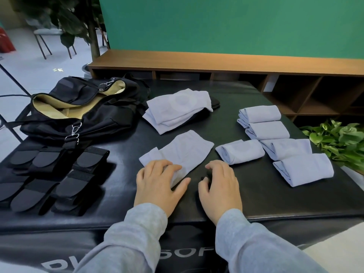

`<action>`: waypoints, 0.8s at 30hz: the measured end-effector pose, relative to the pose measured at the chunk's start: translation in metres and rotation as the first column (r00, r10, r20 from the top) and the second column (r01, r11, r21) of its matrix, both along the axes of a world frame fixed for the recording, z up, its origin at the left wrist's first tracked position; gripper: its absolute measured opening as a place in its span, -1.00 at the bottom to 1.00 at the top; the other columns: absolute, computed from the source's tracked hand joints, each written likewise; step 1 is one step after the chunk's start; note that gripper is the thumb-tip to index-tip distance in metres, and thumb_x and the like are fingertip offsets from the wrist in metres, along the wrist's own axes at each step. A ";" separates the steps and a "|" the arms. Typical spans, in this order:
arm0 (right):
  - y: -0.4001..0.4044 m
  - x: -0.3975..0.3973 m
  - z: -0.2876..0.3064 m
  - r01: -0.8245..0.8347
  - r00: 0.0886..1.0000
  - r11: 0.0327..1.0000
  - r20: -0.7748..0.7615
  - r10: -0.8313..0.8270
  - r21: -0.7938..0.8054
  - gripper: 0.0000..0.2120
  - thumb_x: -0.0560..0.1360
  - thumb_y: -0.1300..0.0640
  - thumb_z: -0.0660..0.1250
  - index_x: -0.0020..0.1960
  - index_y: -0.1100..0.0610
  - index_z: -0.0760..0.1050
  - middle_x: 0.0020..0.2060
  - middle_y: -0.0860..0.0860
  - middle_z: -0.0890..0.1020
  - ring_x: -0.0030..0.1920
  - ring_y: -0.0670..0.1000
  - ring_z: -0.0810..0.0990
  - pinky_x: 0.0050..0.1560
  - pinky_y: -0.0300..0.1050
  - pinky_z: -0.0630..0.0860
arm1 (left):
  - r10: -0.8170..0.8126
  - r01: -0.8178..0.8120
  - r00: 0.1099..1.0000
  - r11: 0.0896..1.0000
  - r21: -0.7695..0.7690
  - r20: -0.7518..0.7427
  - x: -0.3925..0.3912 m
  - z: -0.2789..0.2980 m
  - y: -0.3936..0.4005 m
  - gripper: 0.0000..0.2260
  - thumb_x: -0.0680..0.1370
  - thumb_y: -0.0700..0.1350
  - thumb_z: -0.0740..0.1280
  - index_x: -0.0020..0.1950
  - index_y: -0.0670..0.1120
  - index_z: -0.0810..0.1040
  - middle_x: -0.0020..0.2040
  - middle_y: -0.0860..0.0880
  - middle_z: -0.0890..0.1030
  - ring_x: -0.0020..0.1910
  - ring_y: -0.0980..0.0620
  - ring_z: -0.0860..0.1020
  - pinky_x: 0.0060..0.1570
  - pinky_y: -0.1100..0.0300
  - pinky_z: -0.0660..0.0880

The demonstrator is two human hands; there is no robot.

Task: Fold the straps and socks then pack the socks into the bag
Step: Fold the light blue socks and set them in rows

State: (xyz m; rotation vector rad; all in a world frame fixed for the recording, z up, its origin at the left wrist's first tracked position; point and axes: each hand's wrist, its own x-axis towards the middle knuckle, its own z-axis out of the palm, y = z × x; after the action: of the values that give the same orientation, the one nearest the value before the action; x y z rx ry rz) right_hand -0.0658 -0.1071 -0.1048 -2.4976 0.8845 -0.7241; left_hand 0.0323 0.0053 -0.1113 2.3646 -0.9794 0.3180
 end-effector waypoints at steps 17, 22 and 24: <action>-0.035 0.009 0.021 0.148 0.943 0.989 -0.305 -0.134 0.024 -0.40 0.55 -0.08 0.16 0.51 -0.13 -0.03 0.42 -0.15 0.22 0.28 0.05 0.22 0.19 -0.07 0.26 | 0.091 -0.091 0.996 0.996 0.006 0.012 0.004 -0.006 -0.001 -0.55 0.25 -0.42 0.28 -0.03 0.05 0.57 -0.07 0.13 0.55 0.02 0.01 0.47 0.07 0.21 0.14; -0.041 0.010 0.019 0.132 0.915 0.990 -0.378 -0.144 -0.056 -0.52 0.56 -0.14 0.12 0.45 -0.13 0.16 0.32 -0.07 0.25 0.23 0.06 0.24 0.19 -0.08 0.25 | 0.139 -0.139 0.990 0.990 0.008 -0.020 0.003 -0.006 -0.004 -0.76 0.48 -0.01 0.16 0.03 0.08 0.58 -0.08 0.14 0.54 0.04 0.03 0.45 0.12 0.17 0.18; -0.042 0.010 0.017 0.128 0.907 0.987 -0.391 -0.155 -0.096 -0.59 0.56 -0.14 0.11 0.37 -0.07 0.31 0.30 -0.06 0.27 0.22 0.05 0.25 0.19 -0.09 0.25 | 0.165 -0.165 0.986 0.986 0.013 -0.017 0.002 -0.005 -0.005 -0.66 0.47 0.09 0.04 -0.01 0.09 0.59 -0.14 0.13 0.51 -0.01 0.03 0.44 0.11 0.10 0.28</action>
State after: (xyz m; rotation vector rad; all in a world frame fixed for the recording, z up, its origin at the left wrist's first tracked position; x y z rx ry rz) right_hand -0.0560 -0.1487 -0.0877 -2.7135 1.2086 -0.2890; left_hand 0.0345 0.0002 -0.1163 2.4605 -0.7801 0.3540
